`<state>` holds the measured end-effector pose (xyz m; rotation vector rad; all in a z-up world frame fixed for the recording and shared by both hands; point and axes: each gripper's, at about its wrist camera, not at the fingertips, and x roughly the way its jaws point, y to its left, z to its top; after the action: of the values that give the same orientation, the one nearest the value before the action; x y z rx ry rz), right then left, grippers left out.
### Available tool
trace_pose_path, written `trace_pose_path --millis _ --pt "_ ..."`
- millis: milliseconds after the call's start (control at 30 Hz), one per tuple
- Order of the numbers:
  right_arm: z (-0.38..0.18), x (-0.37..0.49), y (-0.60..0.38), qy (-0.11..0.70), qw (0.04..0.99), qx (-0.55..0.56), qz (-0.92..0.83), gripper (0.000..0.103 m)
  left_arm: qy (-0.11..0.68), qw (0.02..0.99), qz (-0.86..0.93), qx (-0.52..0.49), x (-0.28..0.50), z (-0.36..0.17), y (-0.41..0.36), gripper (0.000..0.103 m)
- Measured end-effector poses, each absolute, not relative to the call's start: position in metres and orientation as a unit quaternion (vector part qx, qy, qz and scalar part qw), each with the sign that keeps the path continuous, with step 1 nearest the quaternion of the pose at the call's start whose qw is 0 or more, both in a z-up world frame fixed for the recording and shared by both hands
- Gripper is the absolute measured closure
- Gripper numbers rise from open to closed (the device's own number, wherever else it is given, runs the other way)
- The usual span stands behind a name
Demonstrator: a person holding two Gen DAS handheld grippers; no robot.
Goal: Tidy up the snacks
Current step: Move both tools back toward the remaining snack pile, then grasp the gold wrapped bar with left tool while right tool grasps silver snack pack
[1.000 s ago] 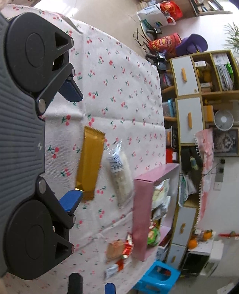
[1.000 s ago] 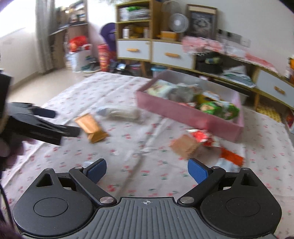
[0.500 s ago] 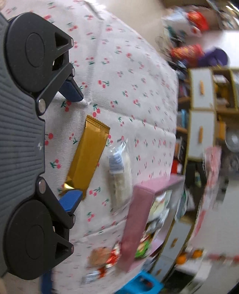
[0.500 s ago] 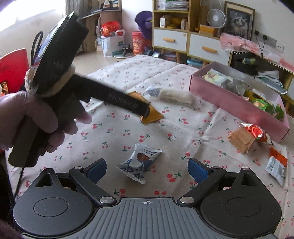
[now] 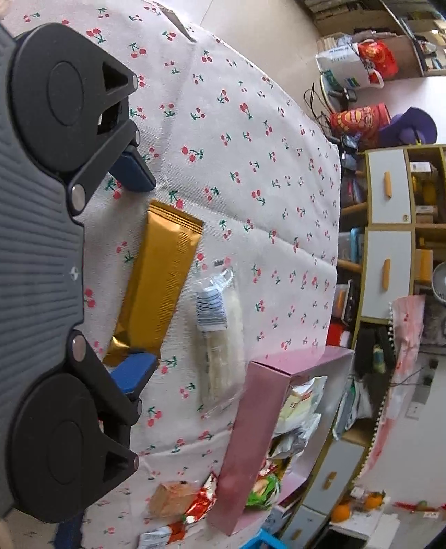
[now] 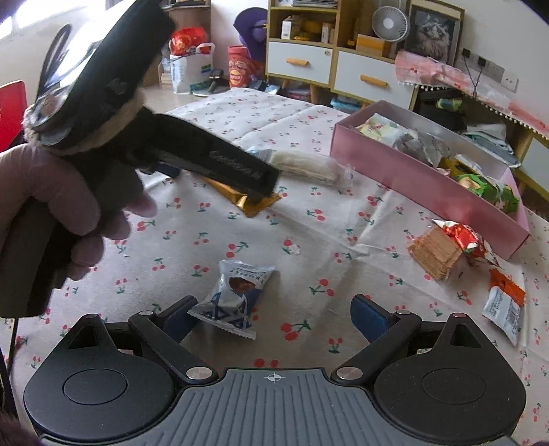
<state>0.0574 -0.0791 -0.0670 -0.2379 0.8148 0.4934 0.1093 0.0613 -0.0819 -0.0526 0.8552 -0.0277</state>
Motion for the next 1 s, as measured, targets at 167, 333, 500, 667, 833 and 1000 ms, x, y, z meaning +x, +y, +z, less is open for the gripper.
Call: trace_pose_path --millis 167,333,500,667,833,1000 --pt "-0.065 0.063 -0.085 0.389 0.886 -0.122 0.221 0.006 0.425 0.904 -0.027 -0.027 0.106 -0.081 0.078 0.002" --pt "-0.065 0.073 -0.094 0.386 0.891 -0.127 0.203 0.006 0.438 0.899 -0.024 -0.018 0.101 -0.080 0.098 0.000" --pt "-0.064 0.080 -0.104 0.387 0.895 -0.121 0.188 0.006 0.464 0.886 0.006 -0.006 0.096 -0.078 0.115 0.002" --pt "-0.062 0.081 -0.107 0.384 0.896 -0.112 0.194 0.006 0.482 0.876 -0.004 -0.036 0.091 -0.072 0.128 0.002" --pt "-0.060 0.080 -0.104 0.386 0.893 -0.099 0.207 0.006 0.478 0.876 -0.017 -0.062 0.092 -0.070 0.124 0.002" --pt "-0.063 0.080 -0.097 0.390 0.889 -0.101 0.216 0.006 0.460 0.883 -0.027 -0.084 0.098 -0.069 0.110 0.002"
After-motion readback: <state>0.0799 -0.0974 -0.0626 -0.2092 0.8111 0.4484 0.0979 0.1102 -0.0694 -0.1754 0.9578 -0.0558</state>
